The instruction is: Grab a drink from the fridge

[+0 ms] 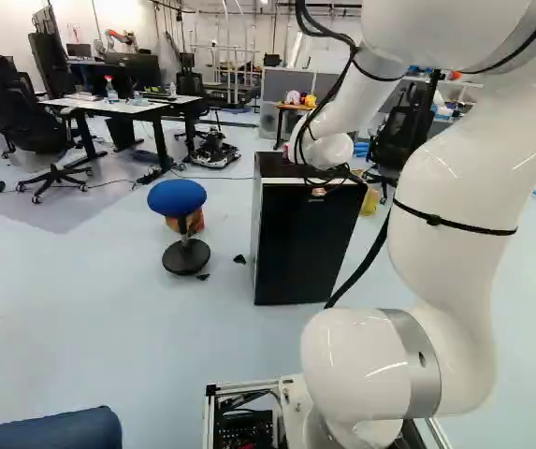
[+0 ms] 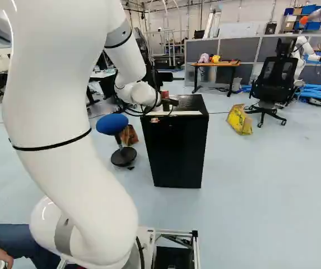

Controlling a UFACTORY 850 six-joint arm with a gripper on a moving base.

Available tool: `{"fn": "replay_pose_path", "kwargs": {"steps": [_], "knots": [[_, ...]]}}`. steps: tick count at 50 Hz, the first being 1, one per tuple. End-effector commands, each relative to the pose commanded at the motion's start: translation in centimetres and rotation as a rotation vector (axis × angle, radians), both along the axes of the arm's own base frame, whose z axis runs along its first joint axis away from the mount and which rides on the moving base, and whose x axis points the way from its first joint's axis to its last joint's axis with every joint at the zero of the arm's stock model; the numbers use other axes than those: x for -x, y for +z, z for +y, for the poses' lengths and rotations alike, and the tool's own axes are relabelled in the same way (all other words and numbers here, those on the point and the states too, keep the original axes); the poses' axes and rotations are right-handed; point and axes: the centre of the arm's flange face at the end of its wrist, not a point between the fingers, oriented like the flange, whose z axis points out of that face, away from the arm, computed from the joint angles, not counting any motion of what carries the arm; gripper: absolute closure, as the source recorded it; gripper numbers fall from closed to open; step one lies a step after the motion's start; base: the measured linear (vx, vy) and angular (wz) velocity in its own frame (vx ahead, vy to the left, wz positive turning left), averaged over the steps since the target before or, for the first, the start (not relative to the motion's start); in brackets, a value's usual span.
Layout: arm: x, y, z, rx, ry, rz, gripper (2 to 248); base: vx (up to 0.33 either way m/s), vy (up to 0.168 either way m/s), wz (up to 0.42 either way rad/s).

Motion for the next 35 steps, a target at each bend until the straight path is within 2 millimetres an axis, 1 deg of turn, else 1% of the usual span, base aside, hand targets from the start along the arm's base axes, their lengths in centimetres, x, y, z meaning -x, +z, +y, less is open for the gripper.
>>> {"fn": "replay_pose_path", "kwargs": {"steps": [20, 35], "knots": [[-0.8, 0.4, -0.1, 0.008, 0.000, -0.059, 3, 0.000, 0.000, 0.000], [-1.9, 0.5, -0.1, 0.010, 0.002, -0.073, 3, 0.000, 0.000, 0.000]]}}
